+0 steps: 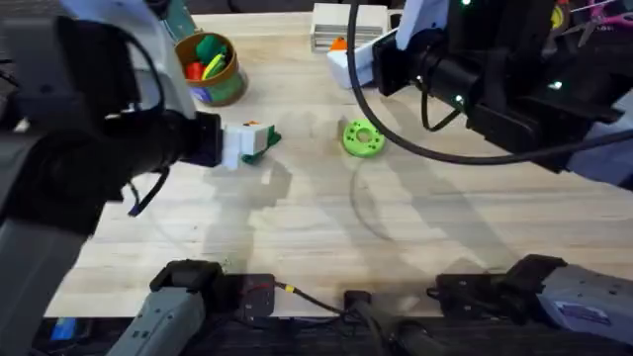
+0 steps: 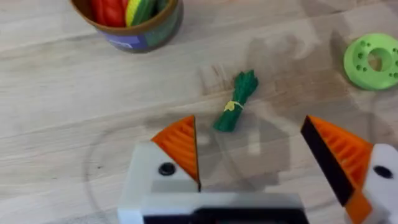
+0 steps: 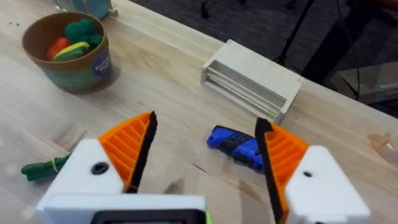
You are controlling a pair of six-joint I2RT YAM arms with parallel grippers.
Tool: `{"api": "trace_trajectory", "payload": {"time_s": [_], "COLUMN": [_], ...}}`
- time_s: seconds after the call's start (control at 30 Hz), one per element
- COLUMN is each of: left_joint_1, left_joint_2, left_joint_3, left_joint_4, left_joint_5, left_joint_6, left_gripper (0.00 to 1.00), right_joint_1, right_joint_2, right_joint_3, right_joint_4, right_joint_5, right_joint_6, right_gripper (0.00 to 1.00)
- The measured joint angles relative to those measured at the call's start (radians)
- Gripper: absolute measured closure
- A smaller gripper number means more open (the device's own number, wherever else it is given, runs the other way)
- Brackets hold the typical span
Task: Pick up the gripper from the table and insert it into the empty holder that is missing its gripper. Then pick up a screw, insert it into the mounting hole, and use the screwdriver to tighten it. Finally, clean up the table by picking up the vegetable and placing it into the bucket.
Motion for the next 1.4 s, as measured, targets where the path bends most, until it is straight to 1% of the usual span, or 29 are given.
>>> {"api": "trace_trajectory", "payload": {"time_s": [0.17,0.3,0.4,0.5,0.6,0.77,1.0,1.13,1.4], "left_joint_1": [-0.005,-0.029,-0.064,-0.108,-0.129,-0.130,-0.130,-0.130,-0.130], "left_joint_2": [0.154,0.289,0.367,0.431,0.482,0.552,0.635,0.661,0.672], "left_joint_3": [0.000,0.000,0.000,0.000,0.000,0.000,0.000,0.000,0.005], "left_joint_4": [0.014,0.049,0.077,0.115,0.129,0.147,0.225,0.244,0.245], "left_joint_5": [0.005,0.005,0.005,0.000,-0.016,-0.037,-0.050,-0.067,-0.066], "left_joint_6": [0.000,0.010,0.054,0.102,0.130,0.144,0.153,0.154,0.154], "left_gripper": [0.006,0.006,0.006,0.006,0.006,0.006,0.006,0.005,0.006], "right_joint_1": [0.000,0.000,0.000,0.000,0.000,0.000,0.000,0.000,0.000], "right_joint_2": [0.000,0.000,0.000,0.000,0.000,0.000,0.000,0.000,0.000], "right_joint_3": [0.000,0.000,0.000,0.000,0.000,0.000,0.000,0.000,0.000], "right_joint_4": [0.000,0.000,0.000,-0.004,-0.019,-0.048,-0.048,-0.048,-0.048], "right_joint_5": [0.000,0.000,0.000,0.000,0.000,0.000,0.000,0.000,0.000], "right_joint_6": [0.000,0.000,0.000,0.000,0.000,0.000,0.000,0.000,0.000], "right_gripper": [0.010,0.009,0.009,0.009,0.009,0.010,0.009,0.008,0.009]}}
